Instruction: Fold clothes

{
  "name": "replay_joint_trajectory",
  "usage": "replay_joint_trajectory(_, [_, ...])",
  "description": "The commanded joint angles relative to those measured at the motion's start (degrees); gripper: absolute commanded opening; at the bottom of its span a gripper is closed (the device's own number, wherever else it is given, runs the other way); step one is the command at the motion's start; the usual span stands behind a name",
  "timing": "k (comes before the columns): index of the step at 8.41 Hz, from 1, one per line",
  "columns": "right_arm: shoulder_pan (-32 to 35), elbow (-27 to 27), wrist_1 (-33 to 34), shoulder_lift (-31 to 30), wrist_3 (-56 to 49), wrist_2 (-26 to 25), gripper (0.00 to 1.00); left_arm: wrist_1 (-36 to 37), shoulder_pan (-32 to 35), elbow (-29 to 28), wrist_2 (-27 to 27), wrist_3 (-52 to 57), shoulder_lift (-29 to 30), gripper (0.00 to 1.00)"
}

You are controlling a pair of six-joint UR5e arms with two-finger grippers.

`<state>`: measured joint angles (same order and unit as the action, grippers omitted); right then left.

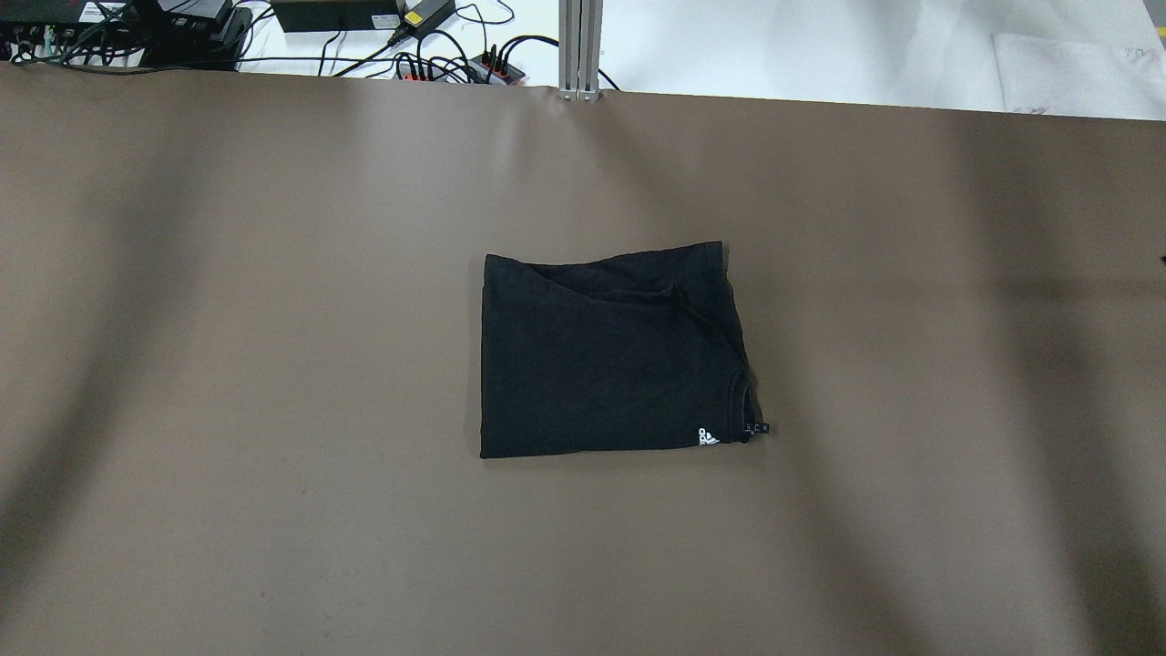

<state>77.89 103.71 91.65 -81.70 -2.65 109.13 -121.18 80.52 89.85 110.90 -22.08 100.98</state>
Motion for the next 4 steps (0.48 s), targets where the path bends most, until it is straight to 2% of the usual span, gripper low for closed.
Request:
replay_joint_trajectory(1, [11.46,-1.22,-0.42,-6.18,-9.82,-1.45,0.95,4.82,9.72,0.41,-2.35,17.65,-2.88,0.95])
replay_joint_trajectory(3, [13.34,-2.27,-0.33,-6.63,-12.20,-1.99,0.94,4.55,9.57,1.03,-10.76,18.04,-4.65,0.95])
replay_joint_trajectory(4, [13.60,-3.93,-0.33,-6.63,-12.03,-1.99,0.95,4.64,9.57,1.20,-11.14,18.04,-5.00,0.95])
